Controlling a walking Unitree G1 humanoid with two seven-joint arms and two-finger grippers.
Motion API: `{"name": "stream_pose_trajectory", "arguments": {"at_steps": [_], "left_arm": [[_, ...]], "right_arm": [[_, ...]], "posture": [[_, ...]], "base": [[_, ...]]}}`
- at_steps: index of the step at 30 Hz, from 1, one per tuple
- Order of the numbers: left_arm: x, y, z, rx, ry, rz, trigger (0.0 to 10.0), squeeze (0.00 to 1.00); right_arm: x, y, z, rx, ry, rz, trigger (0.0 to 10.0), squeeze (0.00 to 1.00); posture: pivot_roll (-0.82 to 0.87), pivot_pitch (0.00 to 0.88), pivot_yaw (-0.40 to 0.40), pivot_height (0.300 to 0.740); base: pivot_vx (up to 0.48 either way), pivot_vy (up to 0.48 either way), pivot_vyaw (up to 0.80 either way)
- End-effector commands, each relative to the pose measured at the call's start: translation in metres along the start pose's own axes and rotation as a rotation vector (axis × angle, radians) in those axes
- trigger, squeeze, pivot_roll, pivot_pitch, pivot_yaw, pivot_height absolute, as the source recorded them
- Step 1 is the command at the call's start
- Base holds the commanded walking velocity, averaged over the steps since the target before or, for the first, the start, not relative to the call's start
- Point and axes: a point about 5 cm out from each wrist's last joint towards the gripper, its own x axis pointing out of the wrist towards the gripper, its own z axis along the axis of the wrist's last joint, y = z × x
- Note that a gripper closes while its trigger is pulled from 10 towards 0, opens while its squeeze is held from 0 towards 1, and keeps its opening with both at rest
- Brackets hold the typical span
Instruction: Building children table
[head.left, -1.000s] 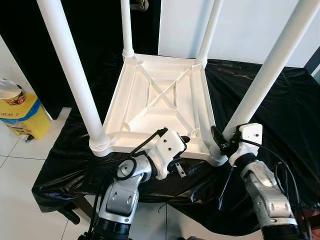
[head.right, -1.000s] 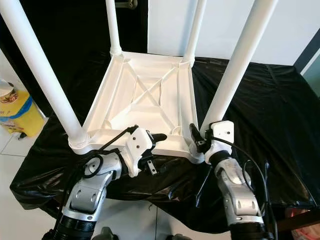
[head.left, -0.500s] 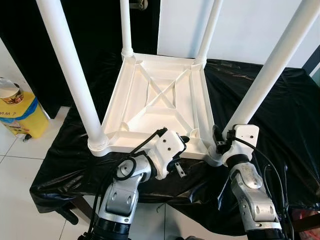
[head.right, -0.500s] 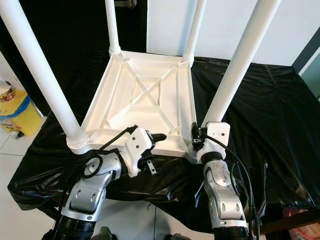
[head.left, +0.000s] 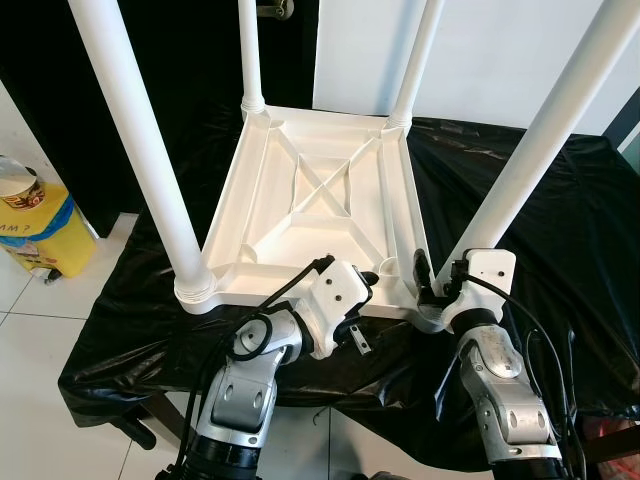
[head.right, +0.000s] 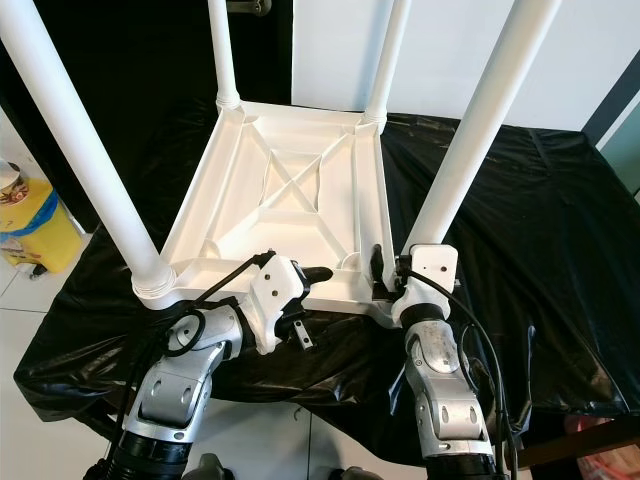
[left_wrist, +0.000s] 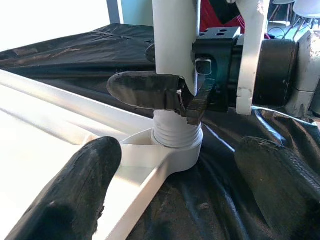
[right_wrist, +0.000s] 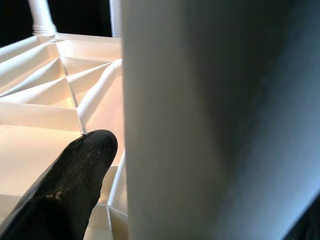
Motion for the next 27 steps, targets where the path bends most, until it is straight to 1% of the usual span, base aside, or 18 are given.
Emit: {"name": "stream_pose_trajectory", "arguments": {"at_steps": [1, 2, 3, 5, 6, 8, 10, 11, 12, 16, 18, 21, 22, 25, 26, 27], "left_arm": [[0.002, 0.008, 0.004, 0.000, -0.022, 0.213, 10.0, 0.00], [0.002, 0.008, 0.004, 0.000, -0.022, 0.213, 10.0, 0.00], [0.003, 0.009, 0.005, 0.002, -0.024, 0.211, 10.0, 0.00], [0.003, 0.009, 0.005, 0.002, -0.024, 0.211, 10.0, 0.00], [0.003, 0.010, 0.006, 0.003, -0.028, 0.217, 10.0, 0.00], [0.003, 0.010, 0.006, 0.003, -0.028, 0.217, 10.0, 0.00], [0.005, 0.010, 0.006, 0.000, -0.031, 0.222, 10.0, 0.00], [0.005, 0.010, 0.006, 0.000, -0.031, 0.222, 10.0, 0.00], [0.005, 0.009, 0.005, -0.001, -0.031, 0.215, 10.0, 0.00], [0.006, 0.008, 0.005, 0.000, -0.032, 0.204, 10.0, 0.00], [0.007, 0.009, 0.006, 0.004, -0.033, 0.192, 10.0, 0.00], [0.008, 0.010, 0.006, 0.005, -0.034, 0.186, 10.0, 0.00], [0.008, 0.009, 0.006, 0.005, -0.034, 0.173, 10.0, 0.00], [0.010, 0.008, 0.006, 0.009, -0.032, 0.151, 10.0, 0.00], [0.010, 0.007, 0.006, 0.009, -0.033, 0.144, 10.0, 0.00], [0.010, 0.007, 0.006, 0.009, -0.033, 0.144, 10.0, 0.00]], "right_arm": [[0.000, -0.001, 0.004, 0.003, -0.018, 0.028, 10.0, 1.00], [0.000, -0.001, 0.004, 0.003, -0.018, 0.028, 10.0, 1.00], [0.000, -0.002, 0.005, 0.003, -0.021, 0.073, 10.0, 1.00], [0.000, -0.002, 0.005, 0.003, -0.021, 0.073, 10.0, 1.00], [0.001, -0.007, 0.006, -0.010, -0.022, 0.139, 10.0, 0.00], [0.001, -0.007, 0.006, -0.010, -0.022, 0.139, 10.0, 0.00], [0.003, -0.016, 0.007, -0.049, -0.011, 0.267, 10.0, 0.00], [0.003, -0.016, 0.007, -0.049, -0.011, 0.267, 10.0, 0.00], [0.003, -0.020, 0.007, -0.063, -0.005, 0.305, 10.0, 0.00], [0.003, -0.023, 0.007, -0.077, -0.001, 0.329, 10.0, 0.00], [0.004, -0.028, 0.007, -0.098, 0.004, 0.363, 10.0, 0.00], [0.003, -0.030, 0.007, -0.105, 0.006, 0.387, 10.0, 0.00], [0.003, -0.031, 0.006, -0.117, 0.010, 0.405, 10.0, 0.00], [0.003, -0.033, 0.005, -0.129, 0.015, 0.421, 9.8, 0.00], [0.003, -0.034, 0.003, -0.134, 0.019, 0.420, 4.4, 0.00], [0.003, -0.034, 0.003, -0.134, 0.019, 0.420, 4.4, 0.00]], "posture": [[0.06, 0.045, -0.105, 0.740], [0.06, 0.045, -0.105, 0.740], [0.06, 0.047, -0.103, 0.740], [0.06, 0.047, -0.103, 0.740], [0.04, 0.042, -0.119, 0.740], [0.04, 0.042, -0.119, 0.740], [0.01, 0.041, -0.106, 0.740], [0.01, 0.041, -0.106, 0.740], [0.01, 0.040, -0.103, 0.740], [0.00, 0.041, -0.097, 0.740], [-0.02, 0.040, -0.079, 0.740], [-0.03, 0.042, -0.071, 0.740], [-0.04, 0.044, -0.056, 0.740], [-0.04, 0.045, -0.050, 0.740], [-0.05, 0.047, -0.044, 0.740], [-0.05, 0.047, -0.044, 0.740]], "base": [[0.000, 0.000, 0.00], [0.000, 0.000, 0.00], [0.000, 0.000, 0.00], [0.000, 0.000, 0.00], [0.000, 0.000, 0.00], [0.000, 0.000, 0.00], [0.000, 0.000, 0.00], [0.000, 0.000, 0.00], [0.000, 0.000, 0.00], [0.000, 0.000, 0.00], [0.000, 0.000, 0.00], [0.000, 0.000, 0.00], [0.000, 0.000, 0.00], [0.000, 0.000, 0.00], [0.000, 0.000, 0.00], [0.000, 0.000, 0.00]]}}
